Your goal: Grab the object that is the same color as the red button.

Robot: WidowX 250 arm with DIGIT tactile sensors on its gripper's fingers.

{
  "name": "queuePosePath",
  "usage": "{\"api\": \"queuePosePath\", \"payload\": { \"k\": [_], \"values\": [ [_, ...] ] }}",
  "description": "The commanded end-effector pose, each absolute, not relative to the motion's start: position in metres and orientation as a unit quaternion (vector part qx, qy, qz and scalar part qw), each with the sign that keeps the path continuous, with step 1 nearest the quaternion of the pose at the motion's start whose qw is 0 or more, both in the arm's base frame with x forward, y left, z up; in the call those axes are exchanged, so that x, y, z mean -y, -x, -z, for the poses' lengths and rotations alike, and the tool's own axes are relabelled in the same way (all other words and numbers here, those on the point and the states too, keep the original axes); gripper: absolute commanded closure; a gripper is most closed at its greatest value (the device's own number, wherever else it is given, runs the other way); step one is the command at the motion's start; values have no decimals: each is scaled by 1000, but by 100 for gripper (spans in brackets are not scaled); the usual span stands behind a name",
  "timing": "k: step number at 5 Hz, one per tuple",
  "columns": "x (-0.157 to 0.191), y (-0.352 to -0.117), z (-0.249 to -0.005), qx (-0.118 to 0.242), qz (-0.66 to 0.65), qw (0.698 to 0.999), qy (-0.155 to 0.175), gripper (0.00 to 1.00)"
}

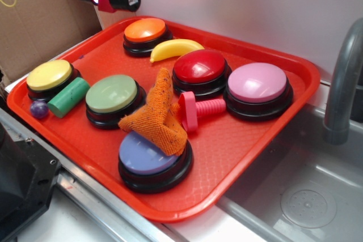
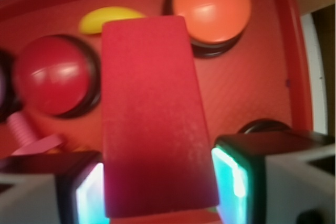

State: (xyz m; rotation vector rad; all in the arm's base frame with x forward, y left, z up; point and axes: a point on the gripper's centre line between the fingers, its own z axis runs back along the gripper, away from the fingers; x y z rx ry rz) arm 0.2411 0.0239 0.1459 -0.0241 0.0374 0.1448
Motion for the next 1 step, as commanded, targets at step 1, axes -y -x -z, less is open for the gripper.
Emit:
{"api": "queuePosePath", "payload": {
  "k": [1],
  "values": [
    [-24, -237, -164, 23, -79, 997, 7, 100]
  ]
}}
